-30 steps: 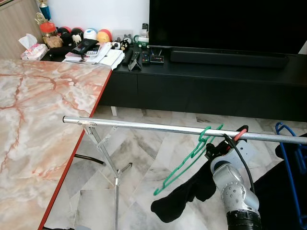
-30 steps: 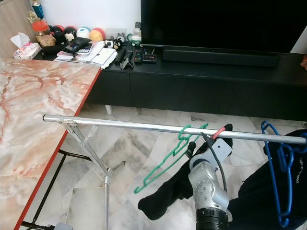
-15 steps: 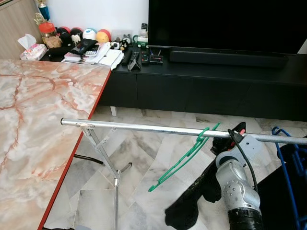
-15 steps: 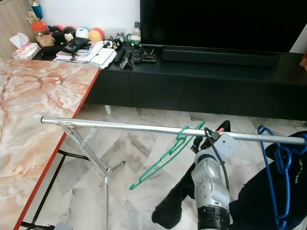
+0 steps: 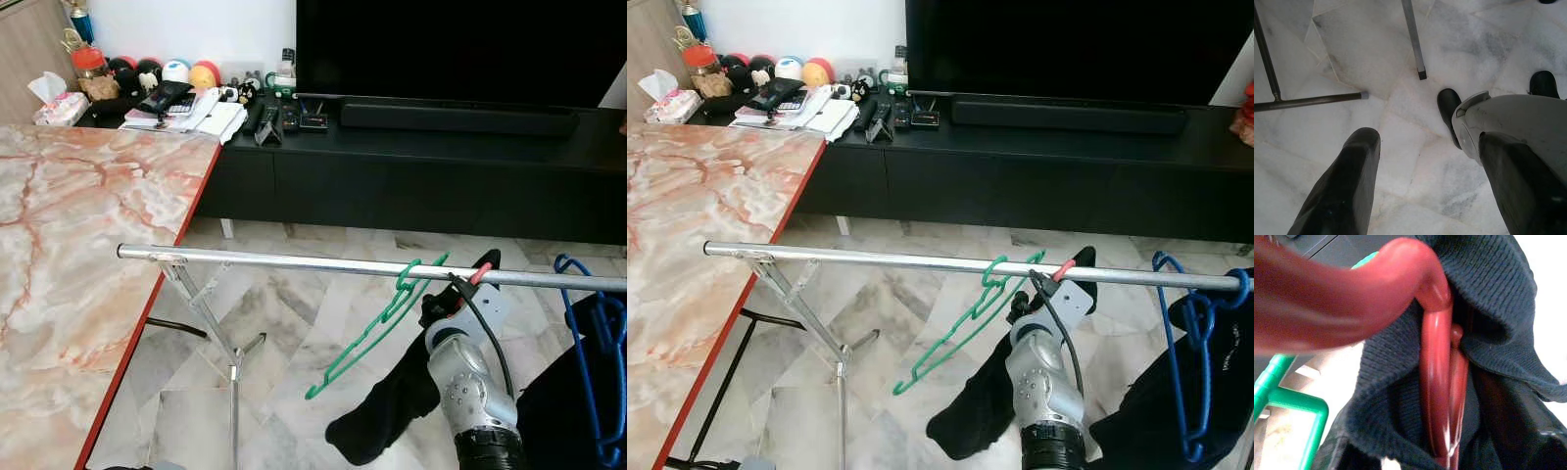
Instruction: Hang hanger
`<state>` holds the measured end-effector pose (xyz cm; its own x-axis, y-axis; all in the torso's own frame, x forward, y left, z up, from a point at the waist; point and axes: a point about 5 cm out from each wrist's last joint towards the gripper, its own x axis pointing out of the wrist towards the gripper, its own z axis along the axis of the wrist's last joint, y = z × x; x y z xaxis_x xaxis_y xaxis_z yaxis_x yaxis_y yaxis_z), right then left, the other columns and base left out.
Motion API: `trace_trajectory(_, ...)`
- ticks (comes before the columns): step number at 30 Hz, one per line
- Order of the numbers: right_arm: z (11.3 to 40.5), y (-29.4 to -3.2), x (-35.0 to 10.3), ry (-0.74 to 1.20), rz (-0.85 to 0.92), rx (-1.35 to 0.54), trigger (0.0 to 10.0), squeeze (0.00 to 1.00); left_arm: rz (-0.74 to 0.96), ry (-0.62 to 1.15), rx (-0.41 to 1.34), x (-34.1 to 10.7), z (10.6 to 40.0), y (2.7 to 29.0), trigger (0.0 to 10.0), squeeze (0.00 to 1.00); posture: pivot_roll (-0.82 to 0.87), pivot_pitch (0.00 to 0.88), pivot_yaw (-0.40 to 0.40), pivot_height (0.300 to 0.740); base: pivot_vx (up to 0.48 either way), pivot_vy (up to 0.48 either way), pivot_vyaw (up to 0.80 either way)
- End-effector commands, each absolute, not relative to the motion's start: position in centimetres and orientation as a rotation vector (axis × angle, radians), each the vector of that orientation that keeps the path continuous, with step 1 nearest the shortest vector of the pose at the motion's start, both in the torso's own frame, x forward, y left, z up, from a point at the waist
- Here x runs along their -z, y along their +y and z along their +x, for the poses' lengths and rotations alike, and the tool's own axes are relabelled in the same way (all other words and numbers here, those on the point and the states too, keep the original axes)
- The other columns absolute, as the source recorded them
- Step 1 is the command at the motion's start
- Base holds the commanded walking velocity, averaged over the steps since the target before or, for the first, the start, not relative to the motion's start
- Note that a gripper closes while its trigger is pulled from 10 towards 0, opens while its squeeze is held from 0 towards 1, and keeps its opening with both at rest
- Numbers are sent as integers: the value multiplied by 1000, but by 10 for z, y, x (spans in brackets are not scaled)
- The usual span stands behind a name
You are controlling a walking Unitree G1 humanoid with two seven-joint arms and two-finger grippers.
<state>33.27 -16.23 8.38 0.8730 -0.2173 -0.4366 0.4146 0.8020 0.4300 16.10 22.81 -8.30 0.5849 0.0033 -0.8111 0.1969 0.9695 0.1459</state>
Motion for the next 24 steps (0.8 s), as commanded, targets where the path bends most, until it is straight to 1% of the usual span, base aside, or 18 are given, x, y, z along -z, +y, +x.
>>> trace_trajectory(1, 333, -157, -82, 390, 541, 334, 8706, 0, 236, 974, 123, 87, 152, 229, 10000, 0, 22, 127, 2, 740, 0, 0, 0)
trace_trajectory(3, 333, -157, -83, 380, 548, 338, 8706, 0, 236, 973, 123, 87, 152, 229, 10000, 0, 22, 127, 2, 740, 0, 0, 0)
trace_trajectory(4, 334, -157, -85, 363, 544, 339, 118, 0, 237, 973, 123, 87, 152, 229, 10000, 0, 22, 128, 4, 740, 0, 0, 0)
trace_trajectory(6, 336, -159, -90, 321, 498, 336, 0, 0, 239, 972, 123, 87, 152, 229, 10000, 0, 21, 129, 5, 740, 0, 0, 0)
trace_trajectory(7, 337, -159, -94, 287, 444, 336, 353, 0, 239, 975, 128, 87, 151, 229, 10000, 0, 23, 129, 5, 740, 0, 0, 0)
trace_trajectory(8, 337, -159, -94, 281, 435, 335, 235, 0, 239, 976, 130, 87, 151, 229, 10000, 0, 23, 129, 5, 740, 0, 0, 0)
trace_trajectory(13, 336, -156, -93, 290, 443, 334, 157, 0, 238, 979, 130, 87, 150, 229, 10000, 0, 22, 128, 5, 740, 0, 0, 0)
trace_trajectory(14, 336, -154, -92, 296, 438, 325, 0, 0, 238, 981, 132, 88, 150, 228, 10000, 0, 22, 129, 5, 740, 0, 0, 0)
trace_trajectory(24, 331, -152, -84, 322, 410, 325, 0, 0, 240, 985, 137, 88, 149, 228, 10000, 0, 22, 128, 4, 740, 0, 0, 0)
